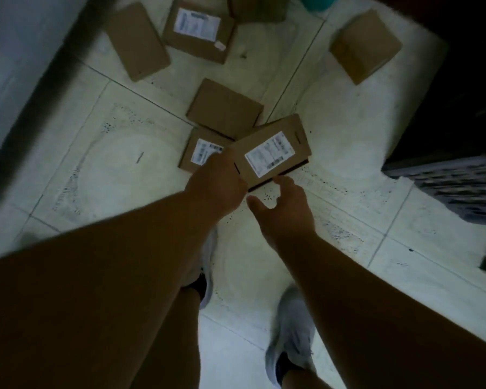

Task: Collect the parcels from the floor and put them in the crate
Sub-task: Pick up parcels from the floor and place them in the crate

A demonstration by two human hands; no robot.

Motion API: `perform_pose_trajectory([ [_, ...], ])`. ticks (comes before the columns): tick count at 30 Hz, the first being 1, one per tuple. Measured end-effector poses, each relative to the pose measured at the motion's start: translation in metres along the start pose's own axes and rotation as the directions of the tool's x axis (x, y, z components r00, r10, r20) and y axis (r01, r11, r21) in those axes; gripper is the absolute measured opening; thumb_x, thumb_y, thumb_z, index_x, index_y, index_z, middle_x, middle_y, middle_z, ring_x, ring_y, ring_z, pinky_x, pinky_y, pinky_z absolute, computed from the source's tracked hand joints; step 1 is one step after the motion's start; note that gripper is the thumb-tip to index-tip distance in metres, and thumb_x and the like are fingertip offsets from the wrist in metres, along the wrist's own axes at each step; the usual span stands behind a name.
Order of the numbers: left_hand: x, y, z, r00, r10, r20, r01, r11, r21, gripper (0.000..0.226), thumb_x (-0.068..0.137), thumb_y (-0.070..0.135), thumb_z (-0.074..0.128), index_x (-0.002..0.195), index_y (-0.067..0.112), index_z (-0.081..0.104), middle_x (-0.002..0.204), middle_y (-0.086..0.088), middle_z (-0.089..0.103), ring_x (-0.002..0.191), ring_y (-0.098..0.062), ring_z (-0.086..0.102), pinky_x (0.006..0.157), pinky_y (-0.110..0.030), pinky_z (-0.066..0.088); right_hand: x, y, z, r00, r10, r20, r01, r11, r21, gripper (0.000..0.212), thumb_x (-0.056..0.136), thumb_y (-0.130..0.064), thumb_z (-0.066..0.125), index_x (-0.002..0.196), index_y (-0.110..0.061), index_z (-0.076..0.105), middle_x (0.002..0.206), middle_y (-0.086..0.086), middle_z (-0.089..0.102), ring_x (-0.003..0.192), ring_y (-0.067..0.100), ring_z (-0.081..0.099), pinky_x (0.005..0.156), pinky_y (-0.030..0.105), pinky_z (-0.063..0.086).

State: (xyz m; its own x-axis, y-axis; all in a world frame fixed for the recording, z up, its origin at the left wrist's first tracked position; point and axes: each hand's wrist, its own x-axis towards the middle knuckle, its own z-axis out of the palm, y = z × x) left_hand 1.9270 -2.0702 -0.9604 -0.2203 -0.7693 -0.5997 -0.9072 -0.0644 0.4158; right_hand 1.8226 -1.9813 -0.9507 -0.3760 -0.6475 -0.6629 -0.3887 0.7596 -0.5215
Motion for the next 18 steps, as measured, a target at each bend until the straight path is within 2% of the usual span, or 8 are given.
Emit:
perform_pose_trajectory([
  [1, 0.025, -0.007, 0.010, 1.000, -0.012, 0.010, 0.012, 1.000, 0.019, 0.039, 0.090, 0.018, 0.059, 0.128, 0.008, 0.052, 0.123, -0.014, 0.060, 0.109, -0.033, 0.059, 0.092, -0.041, 0.050, 0.019, 0.010, 0.013, 0.999, 0.033, 0.037, -0.034, 0.999, 0.023, 0.071, 0.088, -0.048, 0.068, 0.147, -0.027, 0.035, 0.144, 0.002, 0.043, 0.127, 0.021, 0.050, 0.093, 0.027, 0.036],
  [4, 0.088, -0.028, 0.040, 1.000, 0.008, -0.013, -0.006, 0.995, 0.102, 0.014, 0.089, 0.015, 0.061, 0.100, 0.005, 0.061, 0.107, -0.014, 0.066, 0.092, -0.029, 0.064, 0.080, -0.040, 0.055, 0.071, 0.038, 0.048, 0.989, 0.100, 0.107, -0.113, 0.986, 0.122, 0.072, 0.089, -0.047, 0.067, 0.149, -0.029, 0.032, 0.147, 0.003, 0.044, 0.128, 0.021, 0.051, 0.092, 0.029, 0.038],
  [8, 0.151, -0.048, 0.074, 0.999, 0.029, 0.026, -0.033, 0.988, 0.150, 0.032, 0.093, 0.017, 0.055, 0.122, 0.005, 0.056, 0.115, -0.015, 0.063, 0.104, -0.034, 0.061, 0.074, -0.031, 0.039, 0.126, 0.059, 0.079, 0.944, 0.285, 0.164, -0.326, 0.869, 0.371, 0.068, 0.092, -0.036, 0.067, 0.148, -0.024, 0.032, 0.138, 0.003, 0.052, 0.103, 0.013, 0.046, 0.083, 0.030, 0.038],
  [11, 0.171, -0.057, 0.083, 0.998, 0.011, 0.057, -0.013, 0.999, 0.049, 0.032, 0.094, 0.018, 0.054, 0.124, 0.007, 0.057, 0.118, -0.014, 0.064, 0.105, -0.032, 0.060, 0.072, -0.029, 0.040, 0.147, 0.063, 0.091, 0.908, 0.351, 0.230, -0.420, 0.766, 0.486, 0.052, 0.092, -0.034, 0.064, 0.139, -0.021, 0.045, 0.120, -0.002, 0.059, 0.096, 0.017, 0.053, 0.074, 0.029, 0.040],
  [13, 0.165, -0.062, 0.080, 1.000, -0.020, 0.007, 0.021, 0.997, -0.068, 0.029, 0.094, 0.025, 0.057, 0.121, 0.013, 0.060, 0.113, -0.006, 0.065, 0.093, -0.024, 0.062, 0.068, -0.024, 0.047, 0.147, 0.057, 0.088, 0.880, 0.410, 0.239, -0.472, 0.707, 0.526, 0.034, 0.093, -0.031, 0.062, 0.122, -0.014, 0.054, 0.113, 0.009, 0.064, 0.093, 0.025, 0.062, 0.059, 0.026, 0.040],
  [14, 0.158, -0.063, 0.075, 0.999, -0.034, -0.017, 0.031, 0.989, -0.141, 0.027, 0.093, 0.028, 0.060, 0.118, 0.018, 0.060, 0.110, -0.003, 0.066, 0.091, -0.020, 0.062, 0.069, -0.024, 0.051, 0.143, 0.053, 0.084, 0.878, 0.419, 0.230, -0.474, 0.700, 0.535, 0.036, 0.094, -0.029, 0.061, 0.123, -0.008, 0.058, 0.114, 0.016, 0.065, 0.091, 0.029, 0.064, 0.053, 0.026, 0.040],
  [16, 0.137, -0.062, 0.063, 0.998, -0.057, -0.037, 0.046, 0.967, -0.249, 0.025, 0.089, 0.027, 0.064, 0.114, 0.021, 0.061, 0.108, -0.002, 0.066, 0.095, -0.021, 0.064, 0.077, -0.031, 0.056, 0.126, 0.041, 0.071, 0.889, 0.418, 0.186, -0.448, 0.711, 0.542, 0.037, 0.094, -0.025, 0.061, 0.121, 0.001, 0.059, 0.118, 0.022, 0.065, 0.071, 0.022, 0.061, 0.049, 0.024, 0.039],
  [18, 0.107, -0.059, 0.044, 0.995, -0.097, -0.034, 0.080, 0.937, -0.340, 0.029, 0.089, 0.023, 0.067, 0.116, 0.019, 0.058, 0.110, -0.004, 0.065, 0.098, -0.022, 0.064, 0.084, -0.038, 0.057, 0.102, 0.024, 0.055, 0.892, 0.423, 0.160, -0.436, 0.709, 0.554, 0.039, 0.095, -0.024, 0.060, 0.128, -0.004, 0.055, 0.113, 0.014, 0.065, 0.064, 0.010, 0.049, 0.050, 0.022, 0.038],
])
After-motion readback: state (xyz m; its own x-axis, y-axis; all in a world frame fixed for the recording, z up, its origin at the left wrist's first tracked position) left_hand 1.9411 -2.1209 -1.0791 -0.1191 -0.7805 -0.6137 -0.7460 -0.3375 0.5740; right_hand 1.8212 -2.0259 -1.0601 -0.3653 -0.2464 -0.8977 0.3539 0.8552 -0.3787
